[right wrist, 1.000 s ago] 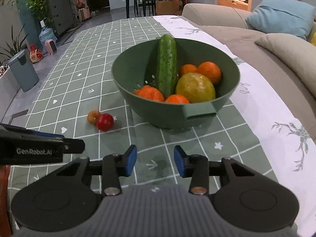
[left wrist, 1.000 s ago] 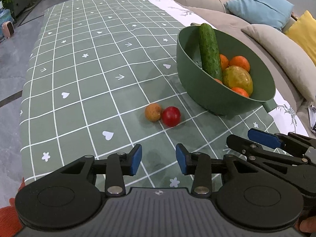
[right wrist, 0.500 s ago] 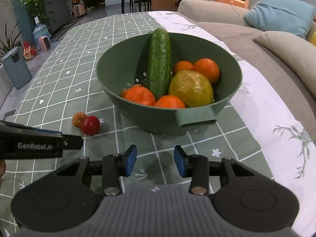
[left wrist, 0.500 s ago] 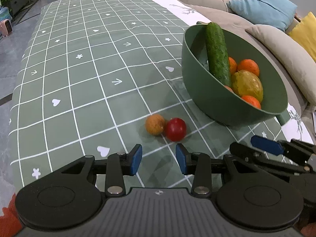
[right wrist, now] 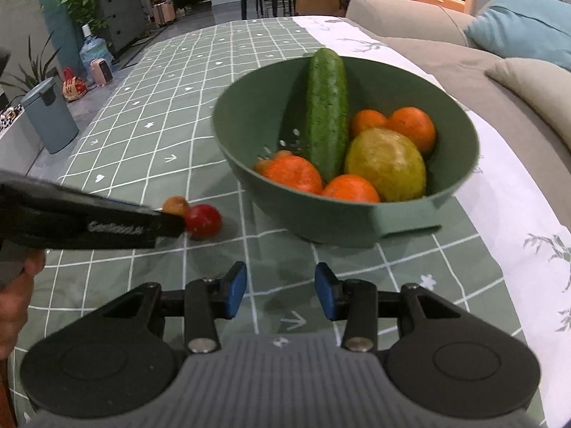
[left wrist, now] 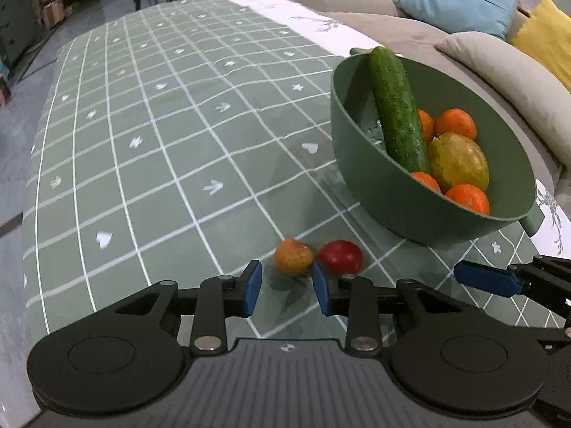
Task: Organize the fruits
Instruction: 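Close the left tool on the small brown fruit while the right tool moves to the red fruit, then close the right tool on the red fruit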
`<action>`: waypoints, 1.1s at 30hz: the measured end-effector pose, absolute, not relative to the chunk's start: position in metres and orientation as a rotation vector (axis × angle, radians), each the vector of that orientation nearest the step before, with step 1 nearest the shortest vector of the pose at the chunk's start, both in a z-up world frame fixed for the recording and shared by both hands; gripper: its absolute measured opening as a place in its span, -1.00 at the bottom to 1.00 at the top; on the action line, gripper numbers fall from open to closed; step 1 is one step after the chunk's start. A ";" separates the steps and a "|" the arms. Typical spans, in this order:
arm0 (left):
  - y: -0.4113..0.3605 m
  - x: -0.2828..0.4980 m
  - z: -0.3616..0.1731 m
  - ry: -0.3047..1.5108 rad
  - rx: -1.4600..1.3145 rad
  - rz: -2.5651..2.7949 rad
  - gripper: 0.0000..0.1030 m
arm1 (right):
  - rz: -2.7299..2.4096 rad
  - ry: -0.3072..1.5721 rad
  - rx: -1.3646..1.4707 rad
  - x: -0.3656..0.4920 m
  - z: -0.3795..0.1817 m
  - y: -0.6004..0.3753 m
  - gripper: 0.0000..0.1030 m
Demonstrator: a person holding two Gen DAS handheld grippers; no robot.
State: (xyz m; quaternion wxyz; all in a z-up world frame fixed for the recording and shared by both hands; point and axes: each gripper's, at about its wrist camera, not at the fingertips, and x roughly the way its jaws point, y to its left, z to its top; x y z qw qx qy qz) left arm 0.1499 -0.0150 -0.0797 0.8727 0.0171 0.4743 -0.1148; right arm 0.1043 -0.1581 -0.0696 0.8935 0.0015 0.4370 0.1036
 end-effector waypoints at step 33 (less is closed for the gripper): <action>0.029 0.141 -0.065 1.056 -0.017 -0.138 -0.49 | 0.304 0.896 -0.039 0.141 -0.080 -0.094 -0.34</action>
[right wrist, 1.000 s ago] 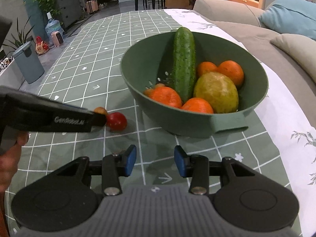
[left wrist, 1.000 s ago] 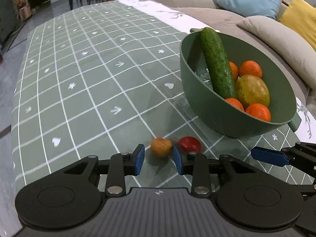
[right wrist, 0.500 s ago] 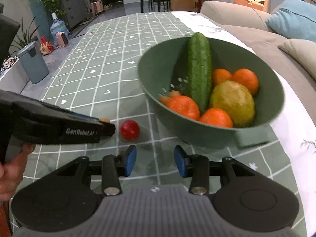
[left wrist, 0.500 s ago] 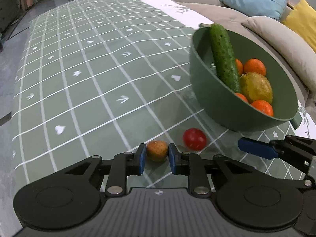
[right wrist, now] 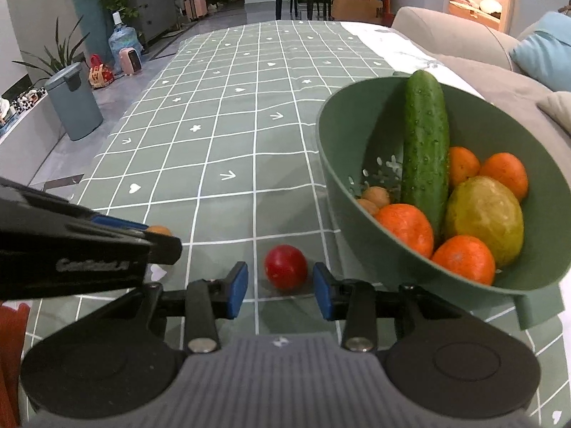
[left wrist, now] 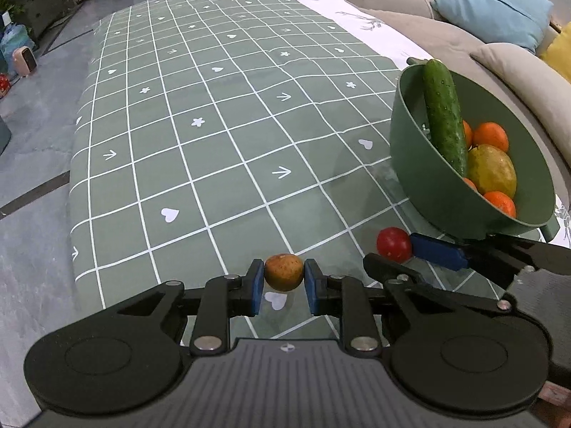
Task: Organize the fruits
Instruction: 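Close the right tool on the red fruit, then carry the brown fruit and red fruit with both tools over the colander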
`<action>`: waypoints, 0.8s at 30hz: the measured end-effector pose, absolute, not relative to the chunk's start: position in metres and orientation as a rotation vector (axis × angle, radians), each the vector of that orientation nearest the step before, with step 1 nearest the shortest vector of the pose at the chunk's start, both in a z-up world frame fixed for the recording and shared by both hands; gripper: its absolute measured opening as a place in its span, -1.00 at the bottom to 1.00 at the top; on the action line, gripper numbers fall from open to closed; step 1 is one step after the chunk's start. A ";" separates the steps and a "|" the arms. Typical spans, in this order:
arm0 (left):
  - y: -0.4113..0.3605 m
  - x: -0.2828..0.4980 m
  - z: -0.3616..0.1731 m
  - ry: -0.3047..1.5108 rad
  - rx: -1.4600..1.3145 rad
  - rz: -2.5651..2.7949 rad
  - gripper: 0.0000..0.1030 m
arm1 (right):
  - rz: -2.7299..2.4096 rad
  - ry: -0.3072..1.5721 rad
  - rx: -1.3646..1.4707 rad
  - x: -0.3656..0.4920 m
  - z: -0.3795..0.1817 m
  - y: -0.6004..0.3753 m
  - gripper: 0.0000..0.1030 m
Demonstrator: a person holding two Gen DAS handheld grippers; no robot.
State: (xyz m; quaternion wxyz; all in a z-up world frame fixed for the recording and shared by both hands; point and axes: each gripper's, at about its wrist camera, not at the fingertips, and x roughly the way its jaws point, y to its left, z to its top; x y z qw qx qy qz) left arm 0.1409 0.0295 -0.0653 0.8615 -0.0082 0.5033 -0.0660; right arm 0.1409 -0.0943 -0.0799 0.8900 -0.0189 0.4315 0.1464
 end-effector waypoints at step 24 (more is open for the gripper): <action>0.022 0.121 -0.051 1.092 -0.051 -0.164 -0.49 | 0.378 0.983 -0.069 0.113 -0.067 -0.107 -0.54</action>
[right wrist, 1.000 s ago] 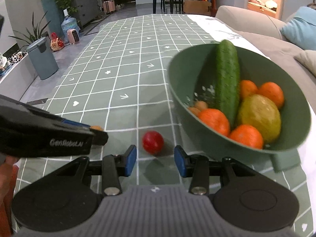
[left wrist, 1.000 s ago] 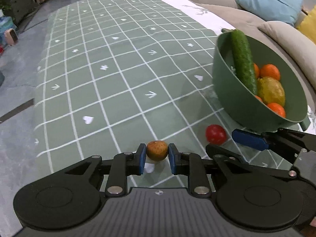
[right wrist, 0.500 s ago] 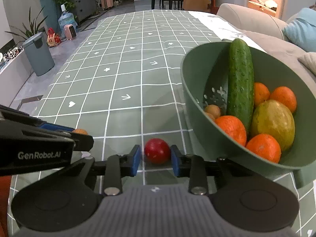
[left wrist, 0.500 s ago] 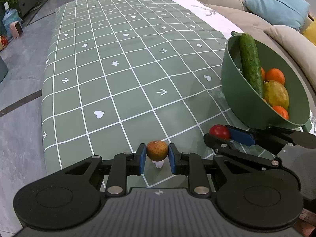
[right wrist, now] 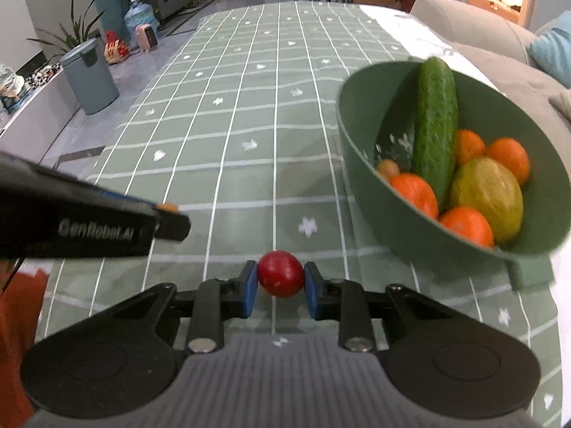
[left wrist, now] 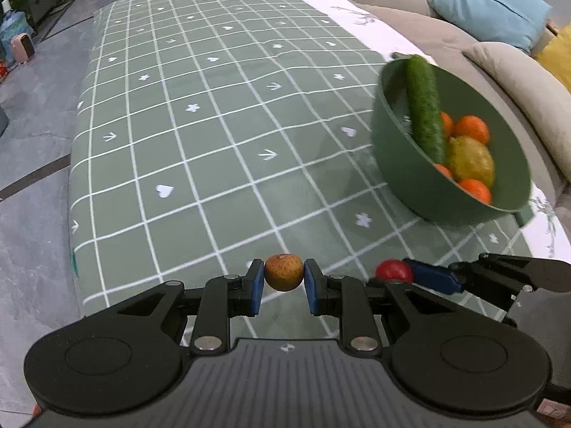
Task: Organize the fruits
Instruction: 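Carry the brown fruit and red fruit with both tools over the colander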
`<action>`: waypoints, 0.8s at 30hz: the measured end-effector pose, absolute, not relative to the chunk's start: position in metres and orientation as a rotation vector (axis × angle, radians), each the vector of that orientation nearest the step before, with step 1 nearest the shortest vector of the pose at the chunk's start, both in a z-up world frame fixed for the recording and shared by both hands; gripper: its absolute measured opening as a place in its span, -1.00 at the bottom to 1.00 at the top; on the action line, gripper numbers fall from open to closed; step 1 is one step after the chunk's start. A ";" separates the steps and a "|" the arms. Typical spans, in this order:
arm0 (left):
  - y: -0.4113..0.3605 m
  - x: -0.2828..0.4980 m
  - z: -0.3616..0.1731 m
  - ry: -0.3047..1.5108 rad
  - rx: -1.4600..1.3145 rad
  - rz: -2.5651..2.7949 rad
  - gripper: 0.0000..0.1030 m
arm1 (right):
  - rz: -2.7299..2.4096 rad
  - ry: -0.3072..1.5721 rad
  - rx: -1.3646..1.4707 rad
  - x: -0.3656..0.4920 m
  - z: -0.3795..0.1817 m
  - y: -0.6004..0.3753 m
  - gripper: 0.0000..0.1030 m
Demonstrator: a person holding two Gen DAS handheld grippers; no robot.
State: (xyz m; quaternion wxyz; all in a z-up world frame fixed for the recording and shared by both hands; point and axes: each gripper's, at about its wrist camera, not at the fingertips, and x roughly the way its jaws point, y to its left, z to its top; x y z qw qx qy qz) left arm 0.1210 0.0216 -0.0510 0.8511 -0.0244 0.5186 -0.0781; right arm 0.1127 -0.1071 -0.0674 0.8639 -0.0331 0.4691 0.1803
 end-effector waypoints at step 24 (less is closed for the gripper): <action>-0.069 0.176 0.009 1.091 0.013 -0.387 -0.49 | 0.395 0.969 -0.106 0.131 0.028 -0.228 -0.54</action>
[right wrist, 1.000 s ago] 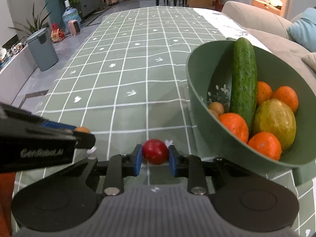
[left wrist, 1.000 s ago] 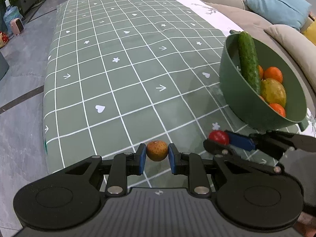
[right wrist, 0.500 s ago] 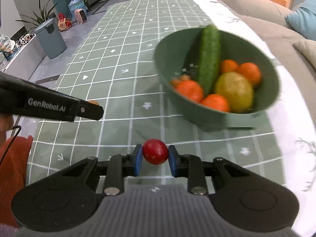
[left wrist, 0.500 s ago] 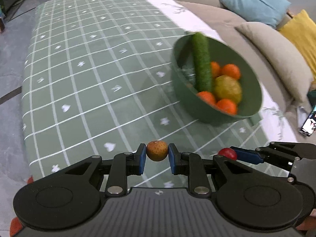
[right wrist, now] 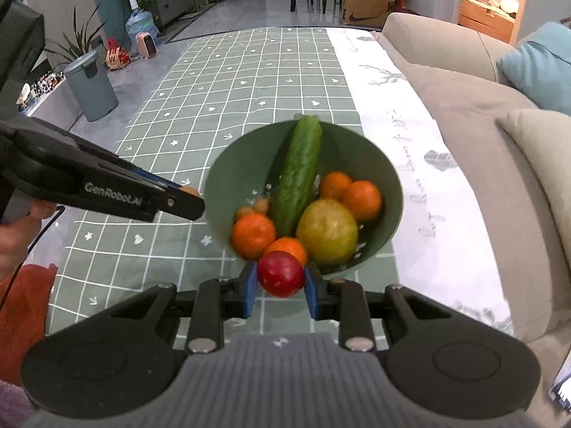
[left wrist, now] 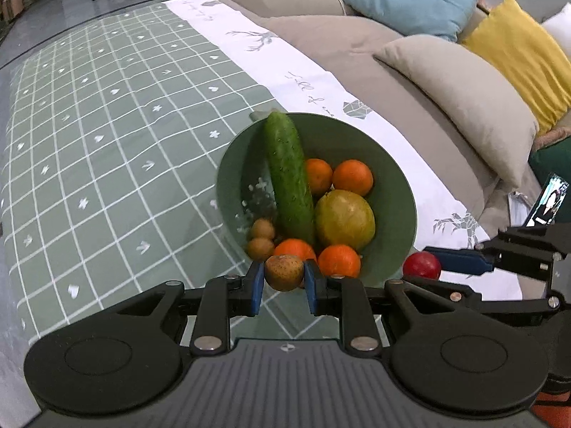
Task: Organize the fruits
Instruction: 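Carry the brown fruit and red fruit with both tools over the colander, then lower both fruits into the colander and open both tools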
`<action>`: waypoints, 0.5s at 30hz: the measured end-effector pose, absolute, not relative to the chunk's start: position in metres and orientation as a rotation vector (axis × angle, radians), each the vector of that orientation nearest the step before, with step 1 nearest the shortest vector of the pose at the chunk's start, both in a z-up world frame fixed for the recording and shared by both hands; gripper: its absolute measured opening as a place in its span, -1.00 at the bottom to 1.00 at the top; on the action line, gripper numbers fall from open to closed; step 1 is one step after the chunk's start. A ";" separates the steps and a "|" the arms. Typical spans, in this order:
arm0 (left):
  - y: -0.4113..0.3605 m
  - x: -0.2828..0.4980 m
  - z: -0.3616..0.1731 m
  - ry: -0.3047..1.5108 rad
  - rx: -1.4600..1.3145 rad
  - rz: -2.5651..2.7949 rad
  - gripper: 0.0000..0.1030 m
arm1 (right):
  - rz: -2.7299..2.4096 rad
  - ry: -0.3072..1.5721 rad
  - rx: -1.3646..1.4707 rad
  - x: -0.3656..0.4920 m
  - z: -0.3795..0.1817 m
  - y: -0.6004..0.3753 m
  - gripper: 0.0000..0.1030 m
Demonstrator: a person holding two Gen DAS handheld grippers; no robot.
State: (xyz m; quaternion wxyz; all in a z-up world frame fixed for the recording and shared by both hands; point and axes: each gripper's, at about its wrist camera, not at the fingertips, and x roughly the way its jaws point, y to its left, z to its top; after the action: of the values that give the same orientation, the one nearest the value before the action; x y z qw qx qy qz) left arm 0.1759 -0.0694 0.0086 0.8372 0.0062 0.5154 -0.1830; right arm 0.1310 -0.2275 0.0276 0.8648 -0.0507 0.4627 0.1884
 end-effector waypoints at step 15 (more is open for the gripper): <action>-0.093 0.225 -0.030 1.162 0.158 -0.365 -0.45 | 0.410 1.167 -0.236 0.186 -0.011 -0.217 -0.54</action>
State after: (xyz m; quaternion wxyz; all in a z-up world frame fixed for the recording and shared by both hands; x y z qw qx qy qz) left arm 0.2247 -0.0931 -0.0296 0.8174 0.0739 0.5450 -0.1712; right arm 0.1865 -0.2167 -0.0105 0.8082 -0.1103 0.5457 0.1917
